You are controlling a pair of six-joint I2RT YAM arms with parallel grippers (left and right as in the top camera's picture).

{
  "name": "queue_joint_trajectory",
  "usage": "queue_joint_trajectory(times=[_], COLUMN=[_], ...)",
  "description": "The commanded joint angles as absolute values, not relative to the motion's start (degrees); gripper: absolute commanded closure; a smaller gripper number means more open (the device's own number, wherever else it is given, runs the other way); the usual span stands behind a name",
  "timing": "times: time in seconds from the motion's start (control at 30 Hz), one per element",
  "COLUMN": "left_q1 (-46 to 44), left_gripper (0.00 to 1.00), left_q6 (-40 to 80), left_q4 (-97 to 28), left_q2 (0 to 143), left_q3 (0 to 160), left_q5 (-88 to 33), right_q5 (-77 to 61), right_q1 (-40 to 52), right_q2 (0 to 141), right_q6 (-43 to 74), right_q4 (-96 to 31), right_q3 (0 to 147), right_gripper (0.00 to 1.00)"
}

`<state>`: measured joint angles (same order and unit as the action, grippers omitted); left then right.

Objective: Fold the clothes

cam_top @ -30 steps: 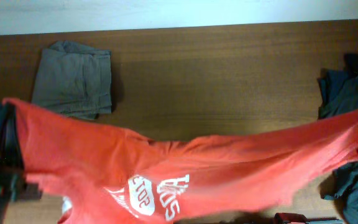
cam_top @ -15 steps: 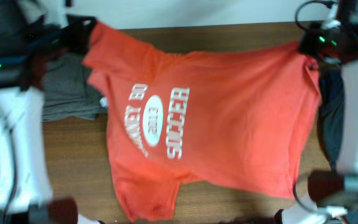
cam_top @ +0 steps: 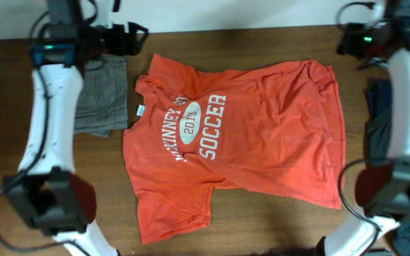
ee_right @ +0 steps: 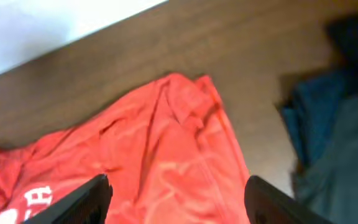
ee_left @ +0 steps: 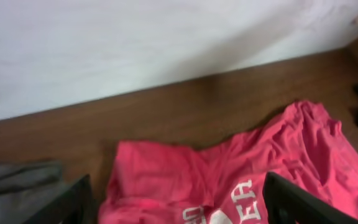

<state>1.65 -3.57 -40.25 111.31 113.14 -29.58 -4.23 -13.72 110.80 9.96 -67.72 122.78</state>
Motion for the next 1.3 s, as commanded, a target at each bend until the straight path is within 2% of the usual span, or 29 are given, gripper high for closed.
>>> queue_joint_trajectory(times=[0.0, 0.07, 0.13, 0.17, 0.4, 0.43, 0.57, 0.63, 0.73, 0.9, 1.03, 1.13, 1.27], left_q1=[3.46, 3.55, 3.55, 3.55, 3.55, 3.55, 3.55, 3.55, 3.42, 3.38, 3.4, 3.4, 3.38], left_gripper=[0.13, 0.13, 0.02, 0.01, 0.01, 0.01, 0.01, 0.02, 0.11, 0.11, 0.11, 0.11, 0.25], left_q6=[-5.17, -6.83, -7.49, -7.46, -8.45, -8.45, -8.4, -7.51, -6.74, -6.63, -4.75, -4.29, -3.01], left_q4=[-44.23, -48.34, -52.12, -54.41, -69.28, -75.31, -84.66, -87.11, -86.59, -77.58, -68.88, -62.08, -56.23], left_q2=[98.94, 93.69, 90.19, 88.42, 84.47, 85.34, 88.53, 90.45, 93.65, 97.51, 100.12, 102.59, 105.23], left_q3=[116.55, 116.55, 116.55, 116.55, 116.46, 116.18, 114.15, 111.44, 101.84, 84.29, 73.08, 66.37, 61.67], left_q5=[-29.5, -27.55, -24.51, -23.07, -18.39, -16.56, -13.85, -13.89, -14.35, -14.35, -14.33, -14.37, -14.79], right_q5=[-9.43, -11.38, -11.66, -11.64, -11.62, -11.6, -11.57, -11.57, -11.57, -10.9, -10.76, -10.76, -10.33], right_q1=[-17.26, -18.5, -18.83, -18.83, -18.72, -18.72, -18.72, -18.72, -18.72, -18.83, -18.83, -18.83, -18.83], right_q2=[100.6, 96.92, 94.0, 92.97, 91.72, 92.07, 92.14, 92.14, 92.44, 94.37, 96.18, 98.45, 101.32], right_q6=[9.02, 9.02, 9.26, 9.26, 10.52, 10.5, 10.52, 10.55, 11.99, 14.41, 13.78, 12.51, 9.39], right_q4=[-71.68, -75.5, -79.37, -81.08, -94.74, -96.82, -95.77, -93.14, -81.95, -63.42, -49.67, -41.32, -37.98], right_q3=[124.46, 124.46, 124.46, 124.46, 123.59, 122.48, 117.12, 111.63, 94.78, 73.91, 66.74, 64.79, 64.77], right_gripper=[0.26, 0.22, 0.19, 0.18, 0.17, 0.17, 0.17, 0.17, 0.2, 0.21, 0.24, 0.36, 0.45])
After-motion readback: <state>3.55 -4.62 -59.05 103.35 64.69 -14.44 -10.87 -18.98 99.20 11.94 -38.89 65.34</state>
